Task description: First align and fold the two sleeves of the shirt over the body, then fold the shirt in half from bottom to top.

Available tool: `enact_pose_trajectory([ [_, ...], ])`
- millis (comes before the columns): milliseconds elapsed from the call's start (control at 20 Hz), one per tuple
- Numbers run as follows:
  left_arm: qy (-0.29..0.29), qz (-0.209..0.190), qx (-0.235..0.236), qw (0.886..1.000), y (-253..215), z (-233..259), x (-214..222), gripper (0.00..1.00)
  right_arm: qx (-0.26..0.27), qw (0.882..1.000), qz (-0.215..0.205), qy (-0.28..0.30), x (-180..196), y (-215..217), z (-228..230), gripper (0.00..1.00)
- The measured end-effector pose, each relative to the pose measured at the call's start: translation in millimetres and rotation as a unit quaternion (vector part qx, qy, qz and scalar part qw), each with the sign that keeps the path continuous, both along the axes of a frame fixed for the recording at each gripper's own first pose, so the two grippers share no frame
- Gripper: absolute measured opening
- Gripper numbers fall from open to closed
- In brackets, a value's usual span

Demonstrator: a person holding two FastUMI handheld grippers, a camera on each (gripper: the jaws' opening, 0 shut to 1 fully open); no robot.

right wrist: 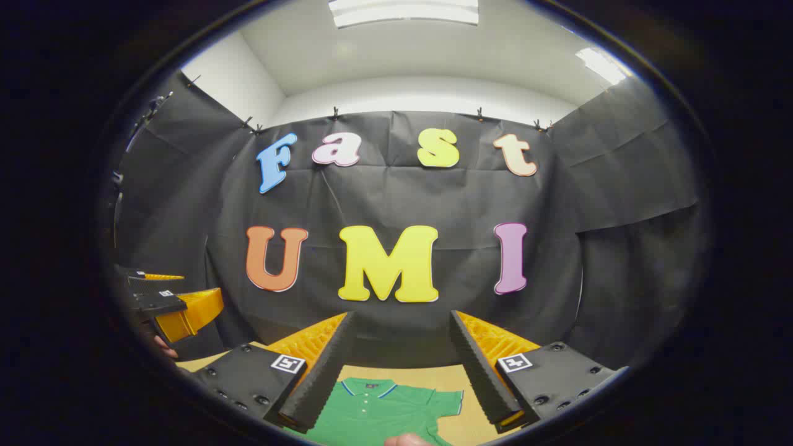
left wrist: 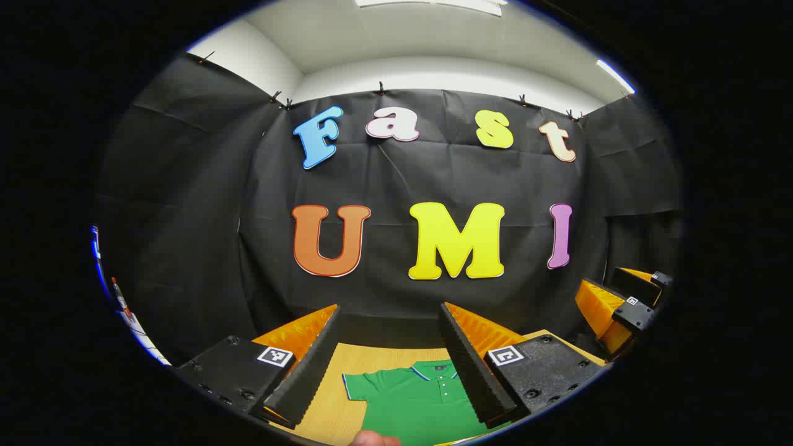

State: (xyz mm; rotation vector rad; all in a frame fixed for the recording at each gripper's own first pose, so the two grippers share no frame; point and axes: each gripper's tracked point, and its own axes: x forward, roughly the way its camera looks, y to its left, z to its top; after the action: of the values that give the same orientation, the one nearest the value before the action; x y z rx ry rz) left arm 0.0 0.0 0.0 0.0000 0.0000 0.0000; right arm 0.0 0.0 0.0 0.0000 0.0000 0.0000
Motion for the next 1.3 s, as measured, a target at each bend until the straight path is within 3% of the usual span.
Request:
enact_pose_trajectory([
  [1300,0.007,0.004,0.013,1.0,-13.8,-9.5,8.1,0.98,-0.002,1.0,-0.026,0.012,13.2,-42.2,-11.3,0.96],
])
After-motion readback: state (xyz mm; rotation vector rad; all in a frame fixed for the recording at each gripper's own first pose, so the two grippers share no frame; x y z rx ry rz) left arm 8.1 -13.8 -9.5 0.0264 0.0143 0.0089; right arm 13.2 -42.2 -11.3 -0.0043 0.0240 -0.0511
